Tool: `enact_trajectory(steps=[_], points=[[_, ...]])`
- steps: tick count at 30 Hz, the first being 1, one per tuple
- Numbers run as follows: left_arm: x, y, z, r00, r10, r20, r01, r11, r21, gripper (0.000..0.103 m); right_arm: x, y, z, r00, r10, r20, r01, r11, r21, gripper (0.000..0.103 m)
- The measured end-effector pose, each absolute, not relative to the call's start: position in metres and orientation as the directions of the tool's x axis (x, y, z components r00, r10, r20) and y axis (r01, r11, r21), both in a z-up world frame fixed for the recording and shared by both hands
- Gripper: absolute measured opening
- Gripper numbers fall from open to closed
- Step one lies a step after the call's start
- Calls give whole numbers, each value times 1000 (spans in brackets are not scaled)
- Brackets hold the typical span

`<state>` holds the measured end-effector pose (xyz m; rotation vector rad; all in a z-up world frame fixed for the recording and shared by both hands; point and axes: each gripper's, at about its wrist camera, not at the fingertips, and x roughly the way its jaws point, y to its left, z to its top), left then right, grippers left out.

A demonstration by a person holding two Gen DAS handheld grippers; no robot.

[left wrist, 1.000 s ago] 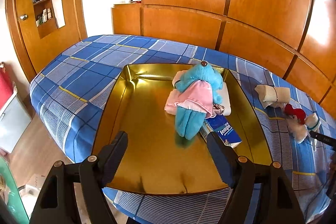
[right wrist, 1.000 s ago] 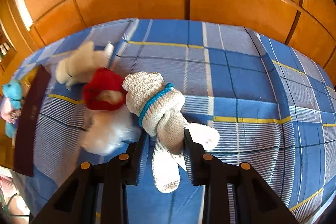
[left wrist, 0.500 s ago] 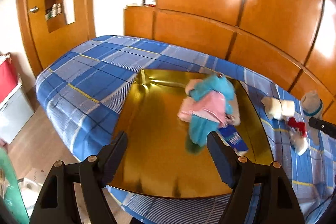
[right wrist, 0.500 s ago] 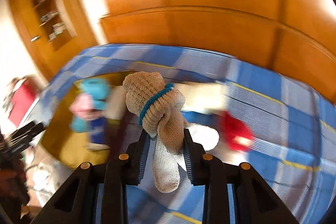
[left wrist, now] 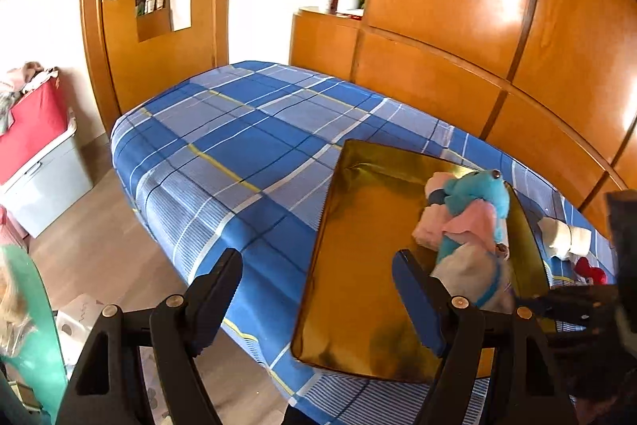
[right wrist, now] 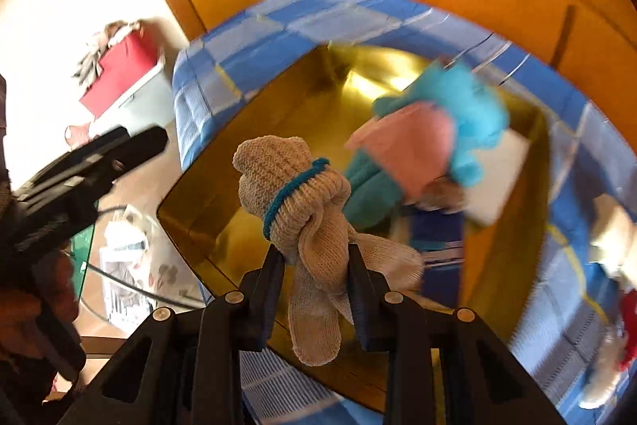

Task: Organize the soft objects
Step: 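Carry the white knit glove into the gold tray and open the right tool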

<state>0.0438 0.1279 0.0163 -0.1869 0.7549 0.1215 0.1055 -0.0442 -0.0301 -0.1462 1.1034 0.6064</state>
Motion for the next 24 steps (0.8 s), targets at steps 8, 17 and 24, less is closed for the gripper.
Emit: enact_trajectory(steps=[8,17,24], points=[[44,128,12,720,42,-692,-170,978,-117,78,107,-28,-62,272,309,-911,-514,847,134,37],[43,122,13,719,40,-693,-158,982,-108,78,102,-34,-43,316,331,-889,-508,851,136,47],[41,116,18,727,40,-685,-146,984,-97,78,94,-52,-22,380,348,-857,-486,863,136,50]])
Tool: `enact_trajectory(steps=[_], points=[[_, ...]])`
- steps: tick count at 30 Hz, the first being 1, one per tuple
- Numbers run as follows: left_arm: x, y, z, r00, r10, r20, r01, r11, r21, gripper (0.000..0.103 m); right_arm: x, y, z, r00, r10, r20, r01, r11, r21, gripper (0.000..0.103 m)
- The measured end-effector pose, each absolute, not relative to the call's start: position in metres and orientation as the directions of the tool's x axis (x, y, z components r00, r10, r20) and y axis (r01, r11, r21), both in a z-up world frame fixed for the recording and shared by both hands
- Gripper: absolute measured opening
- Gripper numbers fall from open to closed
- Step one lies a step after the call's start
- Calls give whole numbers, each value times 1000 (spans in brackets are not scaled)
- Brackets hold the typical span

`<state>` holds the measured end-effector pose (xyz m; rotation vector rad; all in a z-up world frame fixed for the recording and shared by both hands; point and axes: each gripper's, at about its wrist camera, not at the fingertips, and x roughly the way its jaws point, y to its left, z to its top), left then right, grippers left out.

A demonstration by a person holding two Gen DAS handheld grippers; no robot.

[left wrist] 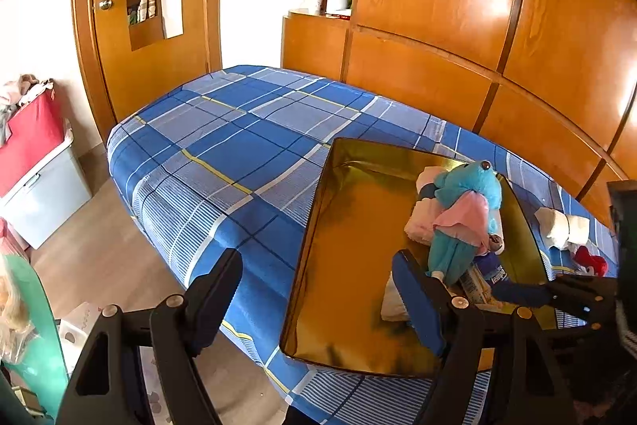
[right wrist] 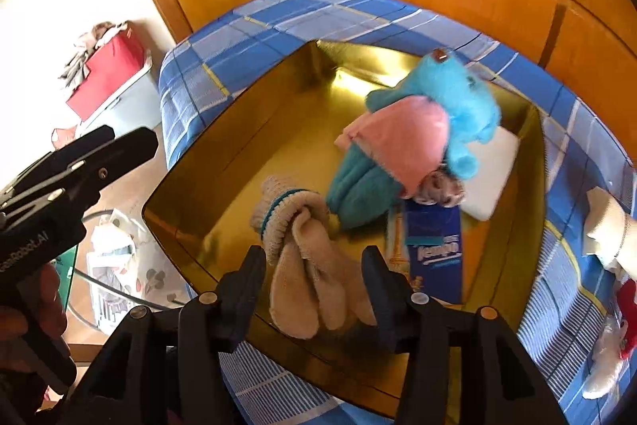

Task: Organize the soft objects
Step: 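Carry the white knit glove into the gold tray and open the right tool, then move the left tool to the red Santa-hat plush and grasp it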

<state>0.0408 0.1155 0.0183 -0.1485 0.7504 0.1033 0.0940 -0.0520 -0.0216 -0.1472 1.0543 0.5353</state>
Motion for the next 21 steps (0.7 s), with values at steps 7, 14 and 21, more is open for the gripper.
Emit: enact_trajectory(steps=[7,14,21], points=[[40,101,23,732,26,-681,-110,991,-79,78,87,-78,-2,479,332,-813,-433,895,110,50],[38,80,25,733,4,-681,-60,996,-59,78,84,-112,7,542,300,-785,-362,926,105,50],[37,57,29,736,-26,-677,3,999,-34,78,80,-158,15,596,259,-760,-268,956,115,50]])
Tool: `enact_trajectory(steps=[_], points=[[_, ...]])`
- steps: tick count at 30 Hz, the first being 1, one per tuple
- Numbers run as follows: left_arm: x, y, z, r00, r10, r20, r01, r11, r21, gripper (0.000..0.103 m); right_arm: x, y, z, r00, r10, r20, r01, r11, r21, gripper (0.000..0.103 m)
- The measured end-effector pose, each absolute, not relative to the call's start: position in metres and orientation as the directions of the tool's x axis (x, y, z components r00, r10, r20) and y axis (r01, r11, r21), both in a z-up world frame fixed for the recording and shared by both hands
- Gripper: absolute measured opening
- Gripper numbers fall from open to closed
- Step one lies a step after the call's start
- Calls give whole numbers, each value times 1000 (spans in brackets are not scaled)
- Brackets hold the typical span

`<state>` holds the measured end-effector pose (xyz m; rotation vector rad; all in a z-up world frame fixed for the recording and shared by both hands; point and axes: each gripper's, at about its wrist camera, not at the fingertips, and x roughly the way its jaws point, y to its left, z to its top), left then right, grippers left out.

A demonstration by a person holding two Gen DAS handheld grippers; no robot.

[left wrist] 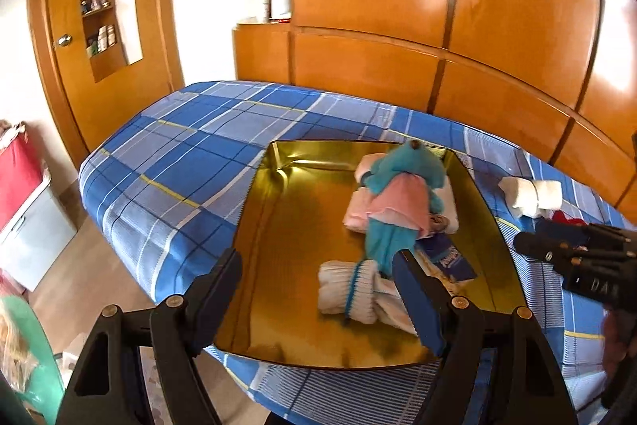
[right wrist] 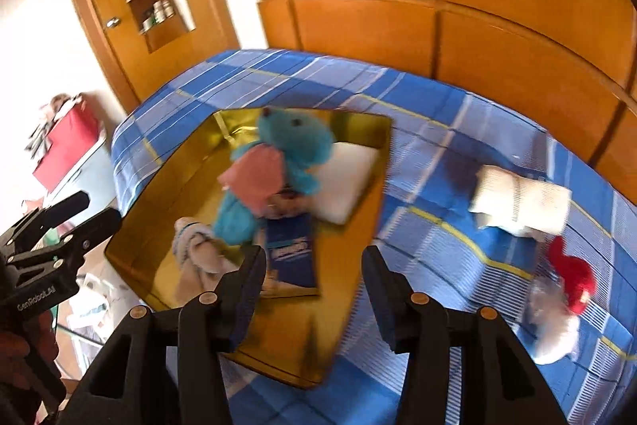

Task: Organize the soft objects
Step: 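Move the left tool to the red Santa-hat plush and grasp it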

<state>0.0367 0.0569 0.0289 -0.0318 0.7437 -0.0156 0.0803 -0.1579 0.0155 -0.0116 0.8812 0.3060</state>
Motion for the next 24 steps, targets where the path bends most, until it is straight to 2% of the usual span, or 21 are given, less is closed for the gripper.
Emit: enact_trajectory(steps=[24], points=[[41,-52,39,718,-149,-680,256,965,59,78,40,-385,18,676,-92,-731,210,975,72,50]])
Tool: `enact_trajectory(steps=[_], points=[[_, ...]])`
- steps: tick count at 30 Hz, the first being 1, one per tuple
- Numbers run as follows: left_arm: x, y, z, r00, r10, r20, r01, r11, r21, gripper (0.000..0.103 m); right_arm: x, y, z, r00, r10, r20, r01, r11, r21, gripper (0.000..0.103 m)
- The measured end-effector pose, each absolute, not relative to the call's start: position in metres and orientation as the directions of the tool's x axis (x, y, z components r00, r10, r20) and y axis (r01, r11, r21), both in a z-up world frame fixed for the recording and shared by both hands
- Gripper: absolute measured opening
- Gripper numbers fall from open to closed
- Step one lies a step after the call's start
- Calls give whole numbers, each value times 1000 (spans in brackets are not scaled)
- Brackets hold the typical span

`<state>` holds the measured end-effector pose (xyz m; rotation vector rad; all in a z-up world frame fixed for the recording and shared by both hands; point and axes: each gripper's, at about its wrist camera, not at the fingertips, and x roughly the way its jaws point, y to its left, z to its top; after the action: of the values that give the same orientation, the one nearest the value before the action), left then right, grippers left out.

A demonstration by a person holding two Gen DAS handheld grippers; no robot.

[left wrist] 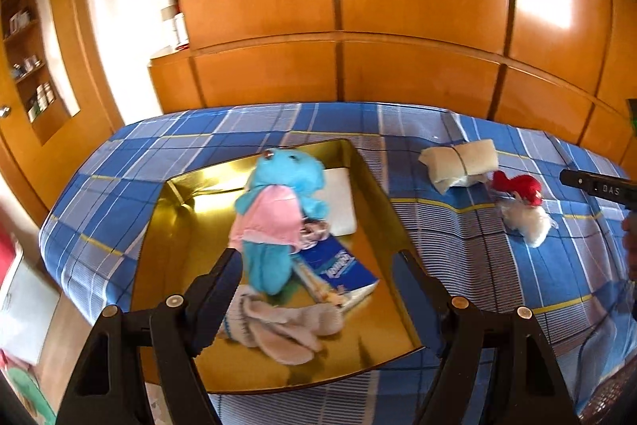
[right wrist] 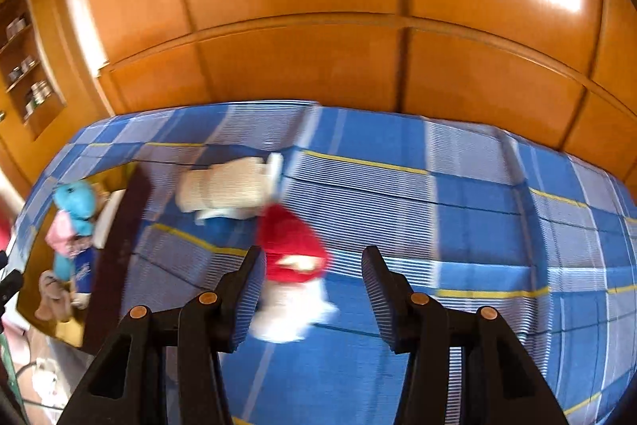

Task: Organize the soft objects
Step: 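Move the left tool to the red Santa-hat plush and grasp it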

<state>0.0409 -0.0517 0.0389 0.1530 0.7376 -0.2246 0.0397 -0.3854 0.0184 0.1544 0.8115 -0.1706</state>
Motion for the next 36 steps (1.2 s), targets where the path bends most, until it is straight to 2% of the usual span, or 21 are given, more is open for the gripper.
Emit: enact_trajectory(steps=[13,36], points=[[43,-108,32,685,-191,-703,359,928,98,78,20,-461,-14,647,-129,-751,430,876,219,50],[65,-219,9,530,-337,-778,522,853,-14,78,19,-467,-7,649,-141,-747,469,848,248,50]])
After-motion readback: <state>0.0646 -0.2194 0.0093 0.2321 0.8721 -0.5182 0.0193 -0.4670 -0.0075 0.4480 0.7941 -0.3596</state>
